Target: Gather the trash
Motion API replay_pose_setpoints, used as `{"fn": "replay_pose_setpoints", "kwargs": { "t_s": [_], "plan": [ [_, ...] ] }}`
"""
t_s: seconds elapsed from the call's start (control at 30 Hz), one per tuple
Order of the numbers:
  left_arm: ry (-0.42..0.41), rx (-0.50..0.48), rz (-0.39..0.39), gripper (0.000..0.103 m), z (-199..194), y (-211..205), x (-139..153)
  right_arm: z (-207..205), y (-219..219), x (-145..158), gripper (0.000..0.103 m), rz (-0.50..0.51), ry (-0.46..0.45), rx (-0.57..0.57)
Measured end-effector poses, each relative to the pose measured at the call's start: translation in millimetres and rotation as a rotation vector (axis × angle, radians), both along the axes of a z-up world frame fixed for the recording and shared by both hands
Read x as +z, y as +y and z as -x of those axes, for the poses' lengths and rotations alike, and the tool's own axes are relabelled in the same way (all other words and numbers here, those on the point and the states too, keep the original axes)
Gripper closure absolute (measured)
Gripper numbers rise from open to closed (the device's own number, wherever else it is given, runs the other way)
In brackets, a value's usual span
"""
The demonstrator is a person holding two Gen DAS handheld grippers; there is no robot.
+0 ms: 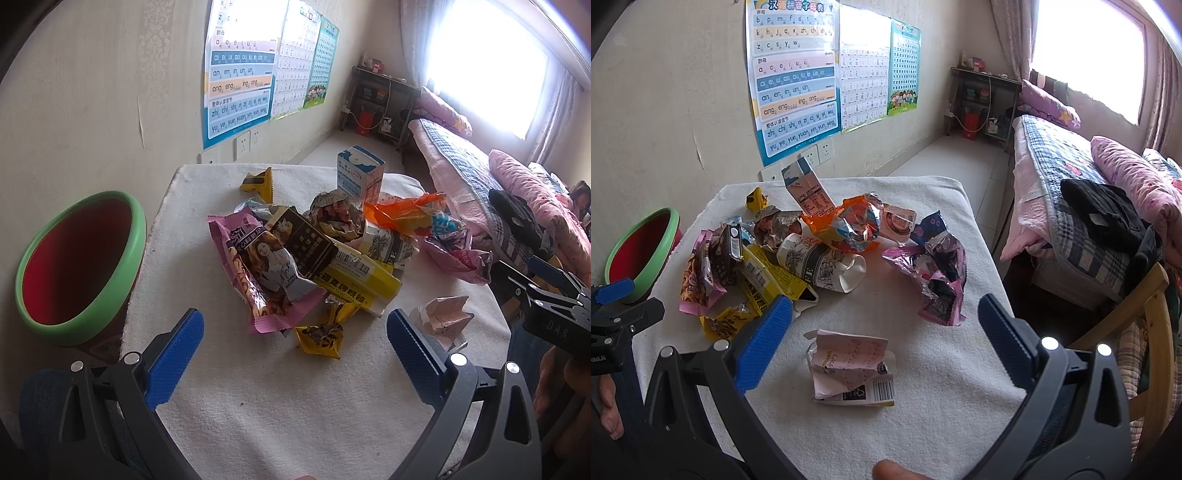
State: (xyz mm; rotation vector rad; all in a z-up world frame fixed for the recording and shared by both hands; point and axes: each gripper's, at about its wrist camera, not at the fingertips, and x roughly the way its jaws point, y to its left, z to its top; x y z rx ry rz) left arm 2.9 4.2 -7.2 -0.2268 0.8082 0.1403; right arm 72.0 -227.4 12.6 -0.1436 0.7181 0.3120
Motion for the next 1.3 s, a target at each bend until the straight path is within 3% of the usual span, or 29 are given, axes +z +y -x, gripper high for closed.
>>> {"fn": "replay_pose_setpoints", "kwargs": {
  "t_s": [0.37,0.67,1.3],
  "plan": [
    [0.014,-0.011,0.018,0.008,-1,-4,1,-13,-9,-5,0.004,-0.043,0.070,-0.017],
    [0.027,-0.011,0.028,0.008,-3,-4,-2,-8,-4,-5,0.004,-0.026,0.050,-0.004],
    [0.036,0.008,0.026,0.008,-4,-2,-4,-13,-8,-7,0.004,-0.075,0.102,0.014]
  ]
}}
